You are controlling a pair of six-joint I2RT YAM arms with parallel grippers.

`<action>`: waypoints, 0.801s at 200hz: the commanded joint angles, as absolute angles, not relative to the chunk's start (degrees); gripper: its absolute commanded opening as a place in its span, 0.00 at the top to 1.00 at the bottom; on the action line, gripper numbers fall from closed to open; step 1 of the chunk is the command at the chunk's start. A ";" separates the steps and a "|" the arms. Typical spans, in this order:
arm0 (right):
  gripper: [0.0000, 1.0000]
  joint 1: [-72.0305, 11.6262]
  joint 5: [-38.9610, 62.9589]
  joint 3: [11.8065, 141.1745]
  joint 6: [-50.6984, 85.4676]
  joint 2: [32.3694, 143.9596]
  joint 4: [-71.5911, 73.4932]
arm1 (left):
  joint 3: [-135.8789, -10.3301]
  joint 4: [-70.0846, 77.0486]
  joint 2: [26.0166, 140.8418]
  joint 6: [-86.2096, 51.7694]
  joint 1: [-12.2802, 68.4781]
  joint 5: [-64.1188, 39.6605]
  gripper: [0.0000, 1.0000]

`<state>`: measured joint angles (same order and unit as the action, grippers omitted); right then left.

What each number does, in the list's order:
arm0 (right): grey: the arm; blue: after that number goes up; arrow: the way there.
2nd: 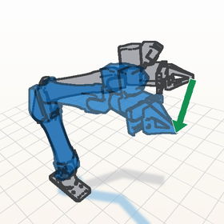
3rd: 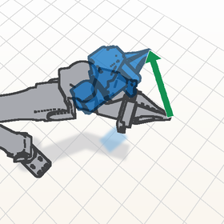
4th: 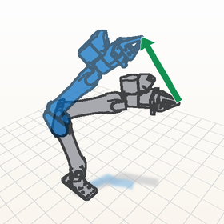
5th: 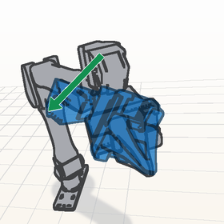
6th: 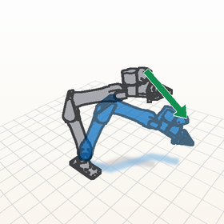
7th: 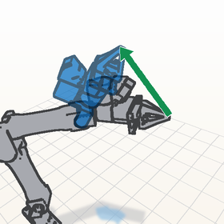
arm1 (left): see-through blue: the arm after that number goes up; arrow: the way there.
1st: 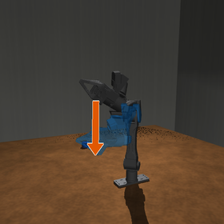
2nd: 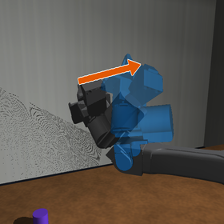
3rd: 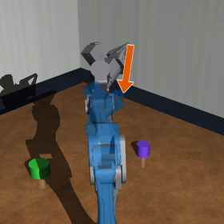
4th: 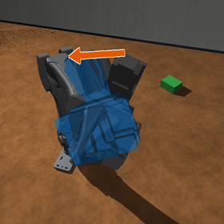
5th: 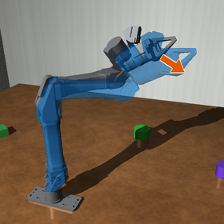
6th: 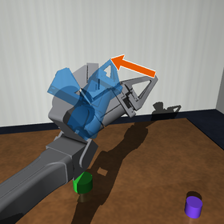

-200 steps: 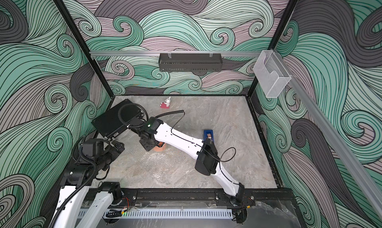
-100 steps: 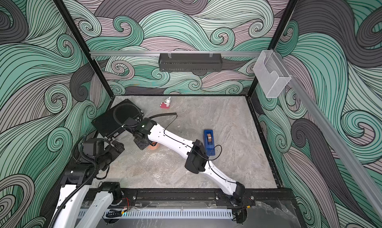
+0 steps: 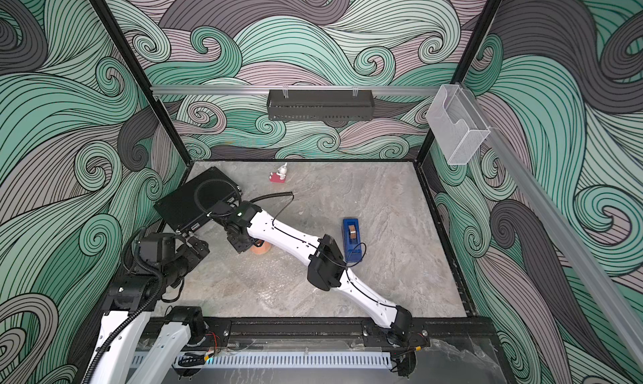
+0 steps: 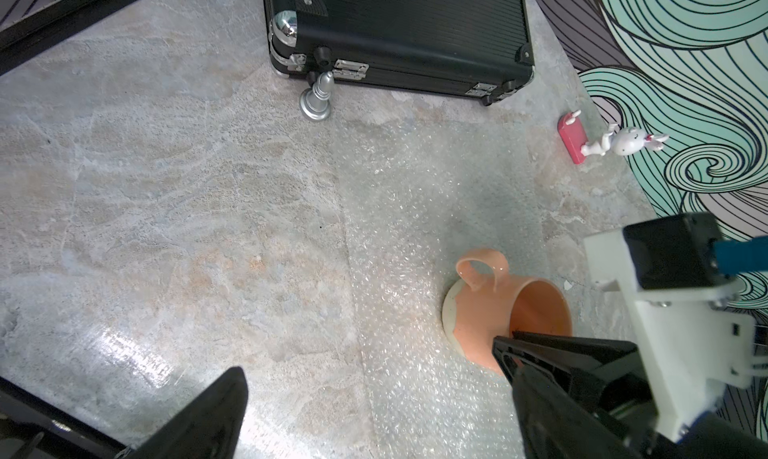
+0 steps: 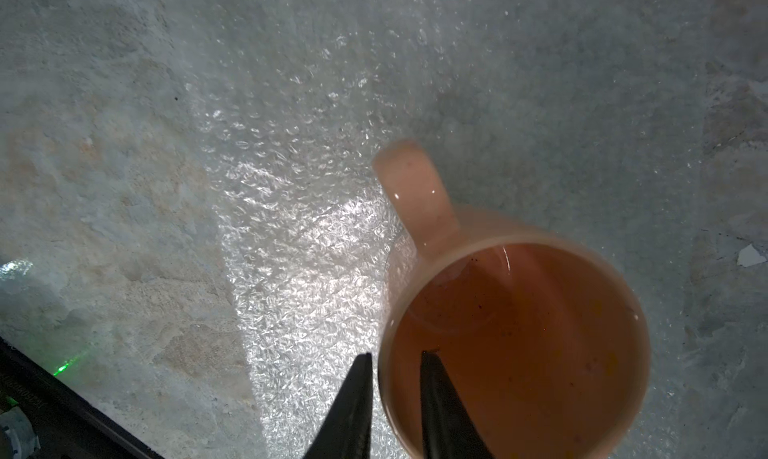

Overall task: Wrap mugs in bubble wrap
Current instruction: Place the mug on the bubble wrap.

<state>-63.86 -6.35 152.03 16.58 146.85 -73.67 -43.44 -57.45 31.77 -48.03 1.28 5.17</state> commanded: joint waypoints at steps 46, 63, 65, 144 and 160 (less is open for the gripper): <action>0.46 -63.20 -4.01 151.94 16.43 137.45 -74.06 | -45.85 -59.94 33.38 -47.72 1.06 8.17 0.01; 0.42 -63.19 -3.78 148.71 16.21 132.91 -74.05 | -46.12 -60.26 33.65 -48.03 1.05 8.69 0.01; 0.41 -63.24 -3.78 148.18 16.25 132.32 -74.02 | -46.12 -60.31 33.59 -48.06 1.10 8.74 0.01; 0.37 -56.22 -3.59 100.05 16.68 101.42 -58.02 | -44.35 -58.09 35.88 -52.27 1.05 8.96 0.01; 0.38 -51.65 -0.05 88.95 17.78 96.30 -52.52 | -43.68 -56.60 37.05 -52.69 1.05 8.88 0.01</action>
<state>-57.67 -3.81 101.47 16.32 100.68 -60.97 -43.79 -58.15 35.59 -50.87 1.28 8.14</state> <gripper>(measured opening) 0.625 0.986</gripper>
